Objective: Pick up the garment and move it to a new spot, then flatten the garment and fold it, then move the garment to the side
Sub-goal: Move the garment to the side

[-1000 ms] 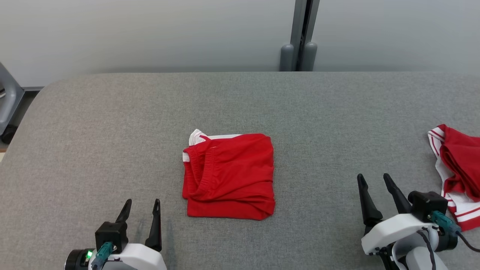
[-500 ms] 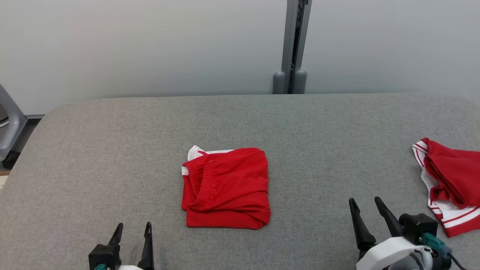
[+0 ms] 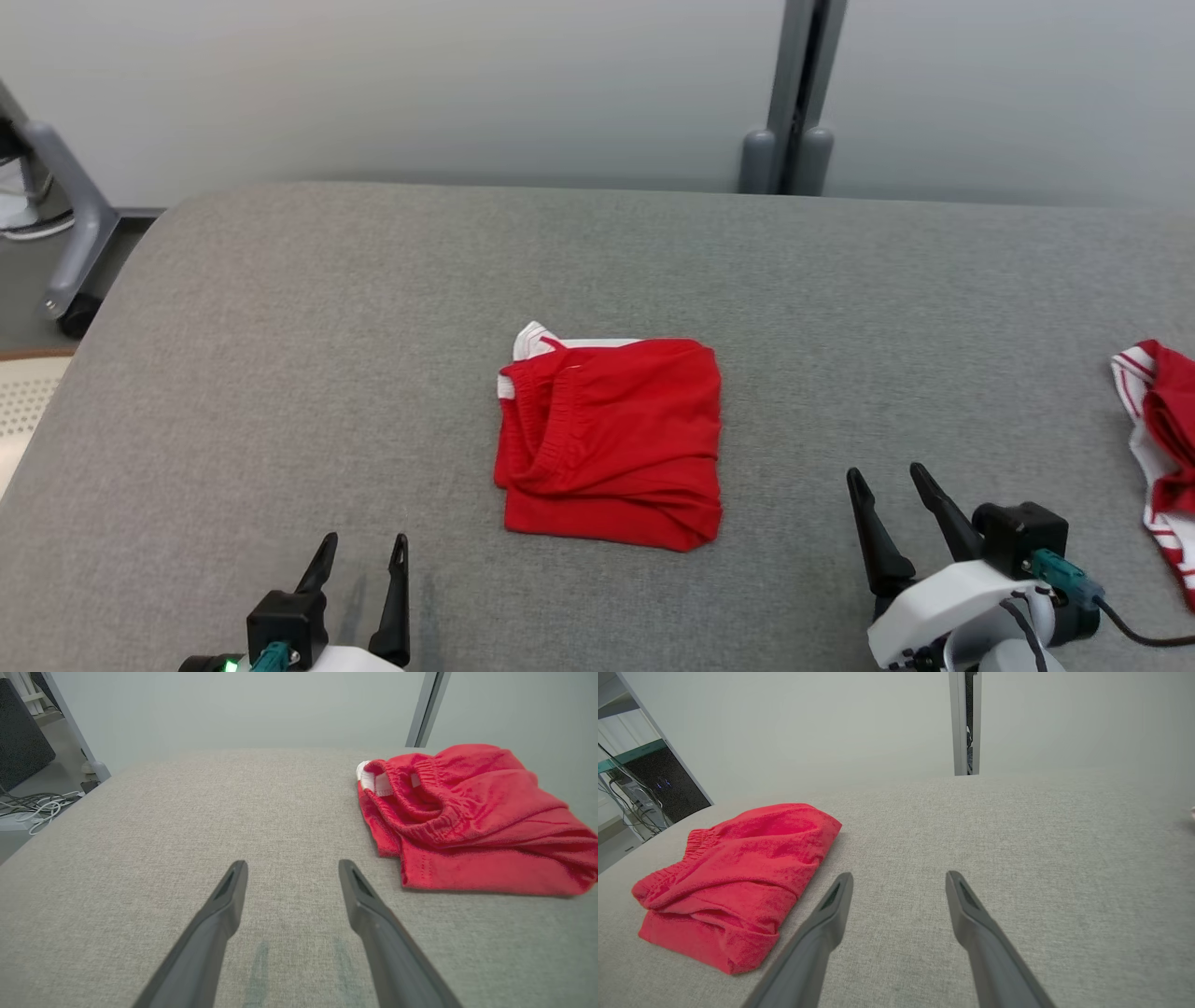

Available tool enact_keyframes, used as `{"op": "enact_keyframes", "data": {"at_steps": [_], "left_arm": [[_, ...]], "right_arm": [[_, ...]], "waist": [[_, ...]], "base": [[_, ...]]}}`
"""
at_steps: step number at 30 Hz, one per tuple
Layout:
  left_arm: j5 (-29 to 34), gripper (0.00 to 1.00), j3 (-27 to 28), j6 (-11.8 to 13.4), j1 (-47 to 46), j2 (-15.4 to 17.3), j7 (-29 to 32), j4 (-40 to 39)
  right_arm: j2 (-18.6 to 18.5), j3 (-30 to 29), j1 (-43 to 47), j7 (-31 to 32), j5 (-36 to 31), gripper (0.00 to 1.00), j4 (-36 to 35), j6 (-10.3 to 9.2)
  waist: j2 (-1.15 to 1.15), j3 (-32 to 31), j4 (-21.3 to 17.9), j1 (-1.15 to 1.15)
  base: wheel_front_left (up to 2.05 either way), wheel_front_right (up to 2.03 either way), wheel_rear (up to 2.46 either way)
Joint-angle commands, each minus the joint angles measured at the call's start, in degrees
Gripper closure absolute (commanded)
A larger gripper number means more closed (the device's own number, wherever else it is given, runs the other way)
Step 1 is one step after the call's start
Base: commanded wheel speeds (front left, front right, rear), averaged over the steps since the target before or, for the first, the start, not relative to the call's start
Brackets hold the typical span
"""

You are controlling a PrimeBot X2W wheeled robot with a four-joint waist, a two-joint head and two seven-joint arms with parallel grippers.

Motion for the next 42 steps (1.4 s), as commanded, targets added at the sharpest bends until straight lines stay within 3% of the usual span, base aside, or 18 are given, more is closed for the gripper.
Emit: {"op": "enact_keyframes", "data": {"at_steps": [1,10,18,19,20,21,23,28,42], "left_arm": [[-0.2,0.0,-0.1,-0.2,-1.4,0.3,-0.1,-0.1],[-0.1,0.0,-1.1,-0.4,-2.7,0.2,-0.1,0.0],[-1.4,0.0,-2.7,0.1,-3.9,0.3,-0.1,-0.7],[-1.8,0.0,-2.8,0.3,-4.1,0.3,-0.1,-0.7],[-1.9,0.0,-2.9,0.4,-4.2,0.3,-0.1,-0.7],[-1.8,0.0,-3.2,0.3,-4.4,0.2,-0.1,-0.7],[-1.4,0.0,-3.7,0.0,-4.6,0.2,-0.1,-0.5],[-0.7,0.0,-3.9,-0.5,-4.8,0.2,-0.1,-0.7],[1.5,0.0,-3.9,-1.7,-9.0,0.3,-0.1,0.4]], "right_arm": [[-0.3,0.5,-1.4,-0.3,0.8,0.0,0.3,-0.01],[-0.3,3.2,-8.2,-0.3,3.0,0.0,5.9,-0.01],[-0.3,3.9,-12.1,-0.3,4.8,0.0,10.7,-0.02],[-0.3,4.0,-12.4,-0.3,6.0,0.05,11.7,-0.02],[-0.3,4.7,-12.9,-0.3,6.2,0.35,12.7,-0.01],[-0.3,5.2,-13.4,-0.2,6.5,0.98,13.8,-0.01],[-0.3,5.8,-13.9,-0.1,7.5,1.0,15.3,-0.01],[-0.4,5.3,-14.0,-0.1,8.1,1.0,13.3,-0.02],[-0.3,5.0,-9.9,-0.2,11.4,1.0,7.3,-0.02]], "waist": [[0.0,2.6,3.2,0.0],[0.0,6.4,10.9,0.0],[0.0,8.5,14.5,0.0],[0.0,8.7,14.8,0.0],[0.0,8.8,14.9,0.0],[0.0,8.9,14.9,0.0],[0.0,8.9,14.7,0.0],[0.0,7.9,9.7,0.0],[0.0,7.5,-14.3,0.0]], "base": [[0.0,0.0,0.0],[0.0,0.0,0.0],[0.0,0.0,0.0],[0.0,0.0,0.0],[0.0,0.0,0.0],[0.0,0.0,0.0],[0.0,0.0,0.0],[0.0,0.0,0.0],[0.0,0.0,0.0]]}}
